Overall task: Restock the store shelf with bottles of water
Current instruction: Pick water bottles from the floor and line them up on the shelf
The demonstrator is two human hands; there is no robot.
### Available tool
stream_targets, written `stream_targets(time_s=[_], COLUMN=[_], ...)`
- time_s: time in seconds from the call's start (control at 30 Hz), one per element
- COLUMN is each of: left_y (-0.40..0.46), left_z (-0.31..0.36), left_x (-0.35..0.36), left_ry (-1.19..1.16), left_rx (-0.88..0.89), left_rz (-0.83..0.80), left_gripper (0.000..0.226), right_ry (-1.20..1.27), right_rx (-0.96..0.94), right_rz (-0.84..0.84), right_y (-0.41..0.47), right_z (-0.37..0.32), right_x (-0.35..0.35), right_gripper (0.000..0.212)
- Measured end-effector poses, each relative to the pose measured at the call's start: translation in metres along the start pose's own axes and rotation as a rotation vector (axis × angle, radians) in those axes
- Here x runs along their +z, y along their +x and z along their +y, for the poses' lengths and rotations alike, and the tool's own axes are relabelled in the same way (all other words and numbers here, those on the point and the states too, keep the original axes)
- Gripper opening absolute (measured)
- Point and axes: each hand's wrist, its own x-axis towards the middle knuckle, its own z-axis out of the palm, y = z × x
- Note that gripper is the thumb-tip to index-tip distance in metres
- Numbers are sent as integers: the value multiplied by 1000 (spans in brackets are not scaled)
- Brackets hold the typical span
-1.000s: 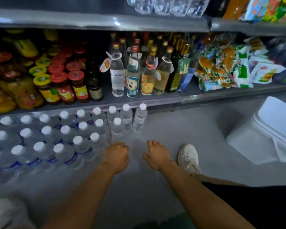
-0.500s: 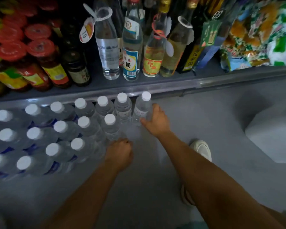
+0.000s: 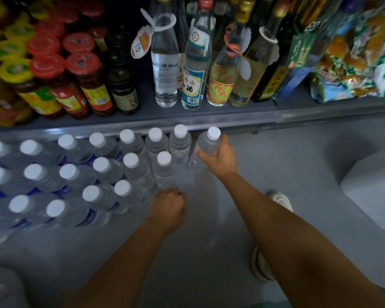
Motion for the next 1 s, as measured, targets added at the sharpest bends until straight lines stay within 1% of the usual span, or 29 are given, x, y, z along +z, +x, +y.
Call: stream_targets(time_s=[0.1,0.23,0.37,0.43,0.57,0.67,0.7,0.83,0.93,1.0], left_y=[-12,-34,-61,-79,-116,-139,-145,-162,-168,-167], left_z=[3,3,-1,-5,-15,-24,-29,-50,-70,-85], left_x=[-21,-62,-120,-153,-220,-269,-284,-340,-380,-406], left_ry=[3,15,54,77,148,208,218,247,264,280], left_rx=[24,29,20,25,16,-6,-15,-48,-95,-125], left_rz=[59,154,281,374,506,611,632,722,751,776], left_gripper=[30,30,26,25,28,31,31,31,32,31], right_ry=[-36,-105,-95,-75,9,61,81,118,93,80], right_rx=[-32,-69,-187,-265,-392,-478,-498,-596,-661,-689], right_rz=[-5,16,44,41,15,15,15,0,-31,-41], right_y=[-17,-42,-70,-86,-113,-131,-134,-140,-136,-128], right_z=[-12,-45,-94,-124,-190,-241,-257,-321,-371,-402], right_x=[-24,-65,-110,-132,-169,-191,-197,-212,-221,-226], right_gripper=[65,62,63,62,58,46,44,47,41,47])
